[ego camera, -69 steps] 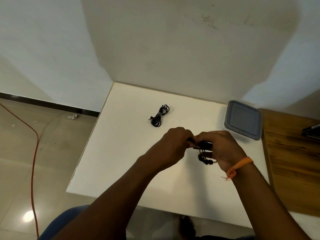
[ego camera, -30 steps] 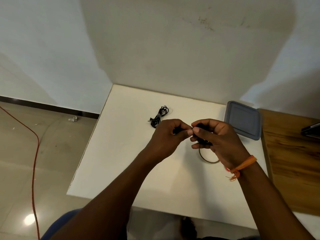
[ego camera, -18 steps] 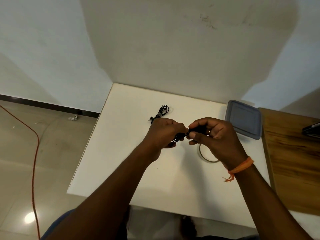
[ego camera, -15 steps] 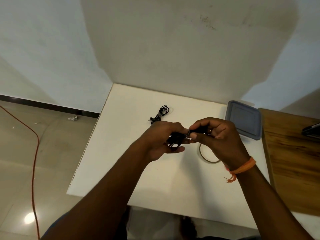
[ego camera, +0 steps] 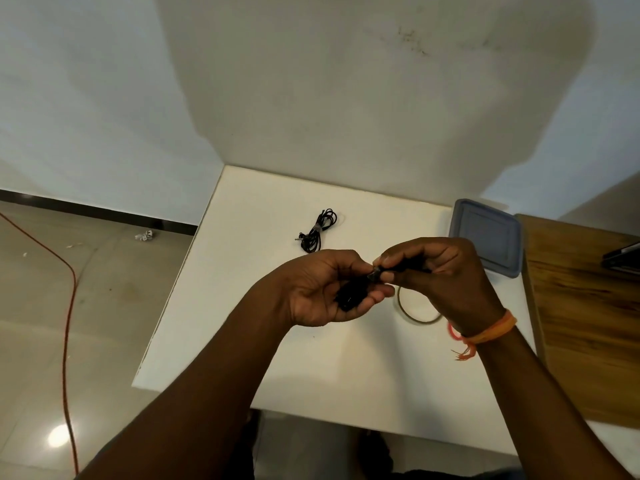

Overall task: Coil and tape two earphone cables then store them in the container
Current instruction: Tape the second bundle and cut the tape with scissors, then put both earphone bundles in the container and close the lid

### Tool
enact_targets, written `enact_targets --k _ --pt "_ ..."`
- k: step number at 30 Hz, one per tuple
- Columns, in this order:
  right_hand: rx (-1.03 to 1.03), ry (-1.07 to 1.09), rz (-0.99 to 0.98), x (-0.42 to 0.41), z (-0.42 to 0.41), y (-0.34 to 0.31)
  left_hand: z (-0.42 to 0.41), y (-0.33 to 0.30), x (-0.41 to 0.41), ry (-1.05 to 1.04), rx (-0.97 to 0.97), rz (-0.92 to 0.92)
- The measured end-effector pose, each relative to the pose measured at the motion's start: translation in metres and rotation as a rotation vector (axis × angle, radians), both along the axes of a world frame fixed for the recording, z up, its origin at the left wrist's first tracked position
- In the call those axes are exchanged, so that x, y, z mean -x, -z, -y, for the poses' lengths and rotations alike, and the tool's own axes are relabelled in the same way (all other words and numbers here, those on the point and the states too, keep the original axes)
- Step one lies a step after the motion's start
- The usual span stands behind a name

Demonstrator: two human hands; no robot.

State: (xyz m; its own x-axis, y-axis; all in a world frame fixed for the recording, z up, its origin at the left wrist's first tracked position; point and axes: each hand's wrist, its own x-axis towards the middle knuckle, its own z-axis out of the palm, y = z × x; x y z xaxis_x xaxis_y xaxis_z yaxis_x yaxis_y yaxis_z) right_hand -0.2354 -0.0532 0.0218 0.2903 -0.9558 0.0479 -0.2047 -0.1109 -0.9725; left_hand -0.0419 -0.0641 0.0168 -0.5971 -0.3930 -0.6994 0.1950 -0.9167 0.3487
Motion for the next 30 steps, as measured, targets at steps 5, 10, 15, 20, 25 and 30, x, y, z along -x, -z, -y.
enact_targets --k 5,10,15,20,25,30 --pt "0.019 0.062 -0.053 0.001 0.000 0.001 0.001 0.000 -0.002 0.037 0.065 0.011" --pt "-0.163 0.270 -0.139 -0.005 0.005 0.017 0.001 0.010 0.002 -0.122 0.158 0.070" --pt "-0.497 0.448 0.058 -0.014 0.005 0.025 0.003 0.027 0.008 -0.278 0.230 0.200" --pt "-0.516 0.356 0.088 -0.026 0.004 0.026 0.004 0.035 0.011 -0.349 0.215 0.291" --pt "-0.595 0.315 0.207 -0.033 0.003 0.032 0.006 0.039 0.013 -0.375 0.185 0.338" --pt "-0.619 0.377 0.021 -0.028 0.009 0.042 0.013 0.050 -0.004 -0.596 0.270 0.578"
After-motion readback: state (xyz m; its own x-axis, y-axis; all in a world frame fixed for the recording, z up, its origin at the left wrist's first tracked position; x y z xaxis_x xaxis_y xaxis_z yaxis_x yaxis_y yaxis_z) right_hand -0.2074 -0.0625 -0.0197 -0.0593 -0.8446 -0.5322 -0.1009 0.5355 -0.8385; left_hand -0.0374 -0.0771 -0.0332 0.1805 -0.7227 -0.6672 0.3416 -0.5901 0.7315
